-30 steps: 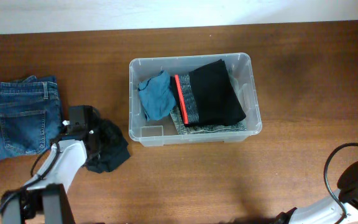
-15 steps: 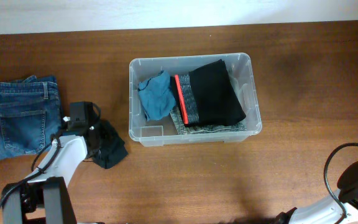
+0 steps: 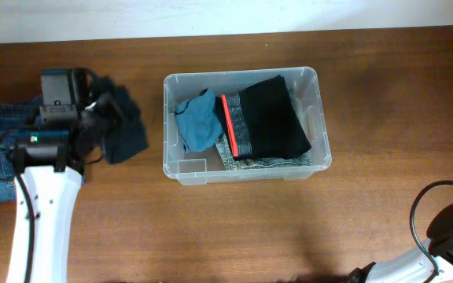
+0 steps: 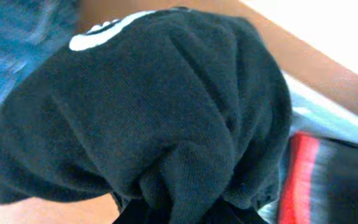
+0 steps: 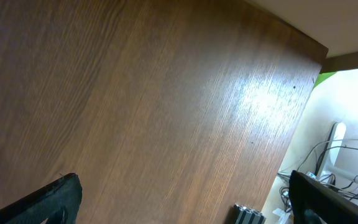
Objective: Pack container
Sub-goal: 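Carry the black Nike garment into the container's left side, then push the black Nike garment down into the container with the left gripper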
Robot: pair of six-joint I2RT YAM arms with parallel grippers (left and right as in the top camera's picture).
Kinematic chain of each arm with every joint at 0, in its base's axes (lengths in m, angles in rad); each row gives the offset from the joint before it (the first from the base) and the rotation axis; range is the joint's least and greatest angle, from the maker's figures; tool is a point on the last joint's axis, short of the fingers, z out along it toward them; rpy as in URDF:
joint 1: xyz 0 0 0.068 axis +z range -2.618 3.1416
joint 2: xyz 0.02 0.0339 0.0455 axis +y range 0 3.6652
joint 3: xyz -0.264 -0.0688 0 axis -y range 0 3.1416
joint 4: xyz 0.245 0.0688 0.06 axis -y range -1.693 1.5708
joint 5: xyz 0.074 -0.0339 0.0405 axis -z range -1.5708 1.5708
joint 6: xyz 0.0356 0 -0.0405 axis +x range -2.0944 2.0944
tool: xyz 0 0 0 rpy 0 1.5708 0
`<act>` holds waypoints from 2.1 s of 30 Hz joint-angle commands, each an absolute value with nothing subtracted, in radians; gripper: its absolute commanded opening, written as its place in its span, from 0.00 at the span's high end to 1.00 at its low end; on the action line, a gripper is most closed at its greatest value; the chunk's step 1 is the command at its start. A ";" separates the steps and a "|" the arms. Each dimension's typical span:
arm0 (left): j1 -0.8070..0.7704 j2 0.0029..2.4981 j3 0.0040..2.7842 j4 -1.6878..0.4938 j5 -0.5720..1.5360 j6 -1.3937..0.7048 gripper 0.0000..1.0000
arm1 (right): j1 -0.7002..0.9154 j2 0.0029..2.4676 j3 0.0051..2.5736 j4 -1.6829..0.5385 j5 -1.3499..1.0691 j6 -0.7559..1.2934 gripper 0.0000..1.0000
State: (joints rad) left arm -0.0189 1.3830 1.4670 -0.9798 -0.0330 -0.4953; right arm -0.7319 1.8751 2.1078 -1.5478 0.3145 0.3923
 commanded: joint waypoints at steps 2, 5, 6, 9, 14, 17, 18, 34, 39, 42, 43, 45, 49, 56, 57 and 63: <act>-0.151 1.375 1.525 -0.928 0.047 -0.466 1.00 | -0.734 1.875 2.111 -1.549 0.326 0.397 0.01; -0.271 1.394 1.525 -0.855 0.045 -0.466 0.99 | -0.734 1.875 2.111 -1.549 0.326 0.397 0.01; -0.292 1.401 1.525 -0.845 0.045 -0.466 0.99 | -0.735 1.875 2.111 -1.549 0.326 0.397 0.01; -0.383 1.457 1.525 -0.822 0.027 -0.466 1.00 | -0.734 1.875 2.111 -1.549 0.326 0.397 0.01; -0.474 1.600 1.525 -0.828 -0.057 -0.466 0.99 | -0.734 1.875 2.111 -1.549 0.326 0.397 0.01; -0.484 1.666 1.525 -0.840 -0.062 -0.466 0.99 | -0.735 1.875 2.111 -1.549 0.326 0.397 0.01; -0.484 1.685 1.525 -0.850 -0.070 -0.466 0.99 | -0.734 1.875 2.111 -1.549 0.326 0.397 0.01; -0.498 1.909 1.519 -0.967 -0.075 -0.477 0.91 | -0.734 1.875 2.111 -1.549 0.326 0.397 0.01; -0.516 1.917 1.505 -0.989 -0.076 -0.478 0.90 | -0.735 1.875 2.111 -1.549 0.326 0.397 0.01; -0.538 1.917 1.482 -0.985 -0.079 -0.479 0.72 | -0.734 1.875 2.111 -1.549 0.326 0.397 0.01; -0.542 1.917 1.480 -0.985 -0.080 -0.481 0.68 | -0.734 1.875 2.111 -1.549 0.326 0.397 0.01; -0.547 1.917 1.480 -0.981 -0.080 -0.481 0.64 | -0.735 1.875 2.111 -1.549 0.326 0.397 0.01; -0.544 1.917 1.480 -0.979 -0.080 -0.481 0.31 | -0.734 1.875 2.111 -1.549 0.326 0.397 0.01; -0.513 1.905 1.526 -0.994 -0.080 -0.480 0.26 | -0.734 1.875 2.111 -1.549 0.326 0.397 0.01; -0.511 1.902 1.547 -1.003 -0.080 -0.480 0.26 | -0.734 1.875 2.111 -1.549 0.326 0.397 0.01; -0.504 1.858 1.646 -1.059 -0.102 -0.475 0.26 | -0.735 1.875 2.111 -1.549 0.326 0.397 0.01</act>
State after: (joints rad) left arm -0.5098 1.9015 1.5917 -1.0481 -0.0834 -0.4862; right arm -0.7319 1.8751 2.1078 -1.5482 0.3145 0.3920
